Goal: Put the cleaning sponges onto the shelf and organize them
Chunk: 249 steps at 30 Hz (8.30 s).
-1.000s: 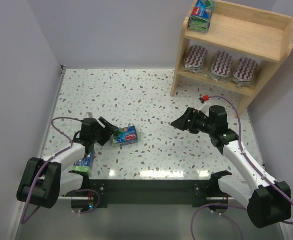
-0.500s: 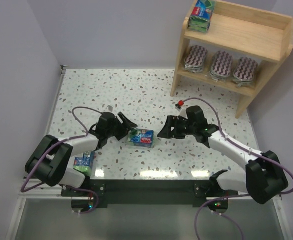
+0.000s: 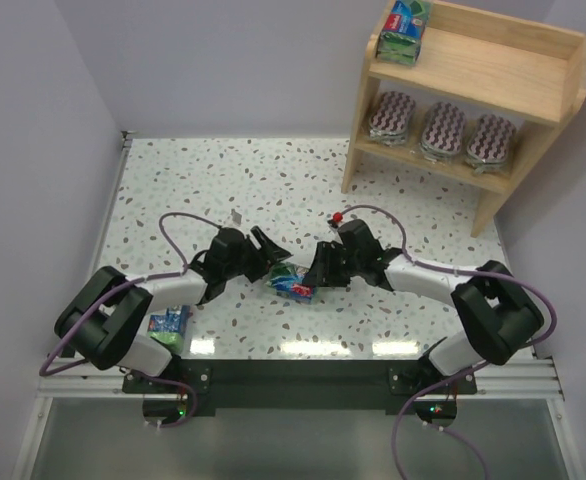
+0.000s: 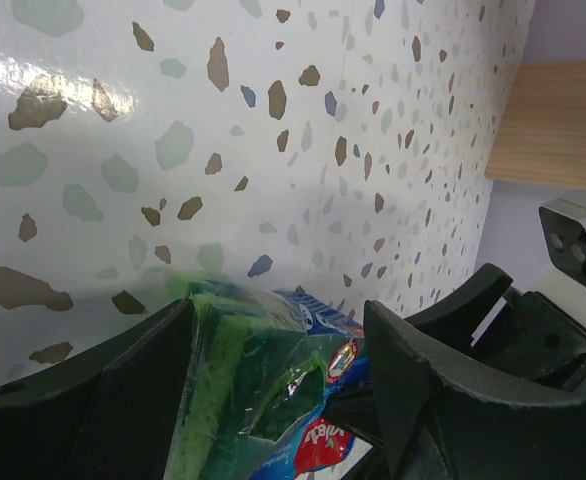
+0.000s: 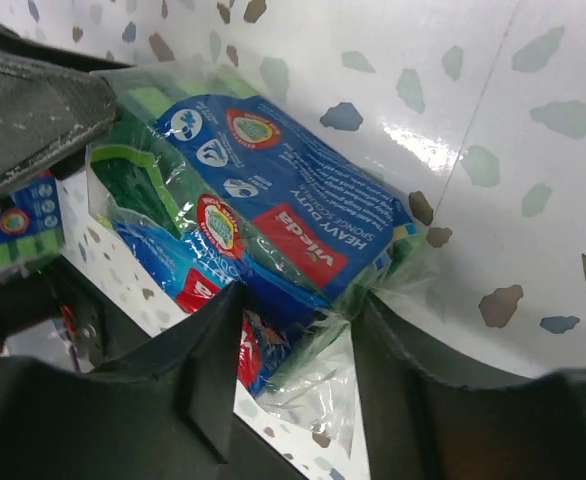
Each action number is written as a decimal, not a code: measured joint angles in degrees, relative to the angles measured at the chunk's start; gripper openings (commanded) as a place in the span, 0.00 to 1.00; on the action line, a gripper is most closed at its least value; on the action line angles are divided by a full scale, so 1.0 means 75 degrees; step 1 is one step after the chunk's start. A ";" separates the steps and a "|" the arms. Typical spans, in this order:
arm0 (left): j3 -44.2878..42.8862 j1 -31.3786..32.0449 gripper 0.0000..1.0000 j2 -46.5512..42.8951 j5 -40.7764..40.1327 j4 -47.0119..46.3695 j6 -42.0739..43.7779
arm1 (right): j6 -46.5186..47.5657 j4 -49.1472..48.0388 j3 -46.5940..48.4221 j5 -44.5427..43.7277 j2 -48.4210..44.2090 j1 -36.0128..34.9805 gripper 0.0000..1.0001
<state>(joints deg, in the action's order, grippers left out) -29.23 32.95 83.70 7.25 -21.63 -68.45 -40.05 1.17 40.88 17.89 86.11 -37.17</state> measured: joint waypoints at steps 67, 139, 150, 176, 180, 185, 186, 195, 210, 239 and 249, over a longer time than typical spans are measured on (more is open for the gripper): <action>-0.0632 -0.1329 0.83 -0.6199 -0.1641 0.5598 0.2075 | -0.5931 0.1789 0.7836 -0.5231 -0.0323 0.4610 0.00; 0.0388 -0.2576 0.00 -0.4572 -0.1775 0.7720 0.2480 | 0.0886 0.2363 0.0012 0.1393 -0.4861 0.3354 0.78; -0.1026 -0.2317 0.66 -0.4896 -0.2288 0.8174 0.2611 | 0.0889 0.2296 -0.0006 0.1419 -0.4811 0.3354 0.79; -0.1017 -0.2285 0.51 -0.3652 -0.3617 1.0926 0.0321 | 0.0944 0.2247 -0.0356 0.1562 -0.4730 0.3255 0.79; -0.0921 -0.2212 0.32 -0.3905 -0.3028 1.0322 0.0898 | 0.0944 0.2238 -0.0367 0.1559 -0.4645 0.3255 0.79; -0.0868 -0.1830 0.27 -0.3847 -0.1635 0.8772 0.1393 | 0.0944 0.2238 -0.0370 0.1556 -0.4491 0.3255 0.79; -0.0868 -0.1789 0.27 -0.3765 -0.1393 0.8489 0.1454 | 0.0944 0.2238 -0.0370 0.1556 -0.4470 0.3255 0.79; -0.2165 -0.0201 0.26 -0.1005 0.0597 0.5712 0.2474 | 0.0956 0.2241 -0.0376 0.1518 -0.4234 0.3255 0.79; -0.3322 0.0411 0.23 -0.0781 -0.0358 0.4692 0.3214 | 0.1102 0.2250 -0.0612 0.1431 -0.4132 0.3010 0.72; -0.0793 -0.1244 0.06 -0.5211 -0.2914 0.8102 0.2620 | 0.1078 0.0125 0.2710 -0.0589 0.1603 -0.2346 0.70; -0.0458 -0.1244 0.07 -0.5342 -0.2777 0.8134 0.2430 | 0.0775 0.0321 0.3325 -0.1014 0.2771 -0.2544 0.52</action>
<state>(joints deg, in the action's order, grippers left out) -32.67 23.62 43.64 -13.58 39.38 -50.22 -34.24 3.57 65.82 10.28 106.89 -56.25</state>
